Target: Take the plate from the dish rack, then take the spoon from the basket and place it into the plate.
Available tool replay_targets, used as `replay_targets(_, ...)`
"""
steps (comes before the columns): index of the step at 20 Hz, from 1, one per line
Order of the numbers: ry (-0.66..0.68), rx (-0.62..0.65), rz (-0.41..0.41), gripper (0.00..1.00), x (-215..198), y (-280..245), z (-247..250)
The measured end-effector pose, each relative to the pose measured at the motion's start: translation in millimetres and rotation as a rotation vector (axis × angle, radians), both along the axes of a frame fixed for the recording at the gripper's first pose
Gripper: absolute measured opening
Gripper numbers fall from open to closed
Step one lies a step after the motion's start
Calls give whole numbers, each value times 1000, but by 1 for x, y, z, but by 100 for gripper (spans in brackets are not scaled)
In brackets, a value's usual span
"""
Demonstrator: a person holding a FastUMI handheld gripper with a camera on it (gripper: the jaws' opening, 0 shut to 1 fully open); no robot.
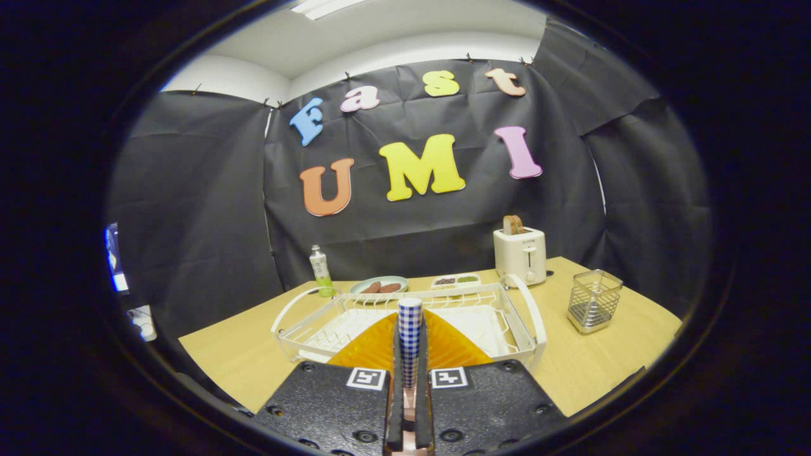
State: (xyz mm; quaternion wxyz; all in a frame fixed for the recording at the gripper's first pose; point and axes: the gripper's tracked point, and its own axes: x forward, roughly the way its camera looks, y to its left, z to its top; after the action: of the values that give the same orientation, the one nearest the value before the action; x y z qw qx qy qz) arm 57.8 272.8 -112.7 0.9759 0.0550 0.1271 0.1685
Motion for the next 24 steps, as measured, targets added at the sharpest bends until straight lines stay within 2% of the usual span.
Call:
replay_targets(11,-24,-3,-5,21,-2,2,-5)
replay_targets(14,-40,-6,-16,34,-3,-5,-1)
replay_targets(19,-59,9,-48,39,-3,-22,7)
replay_targets(24,-90,14,-84,74,-5,-41,21)
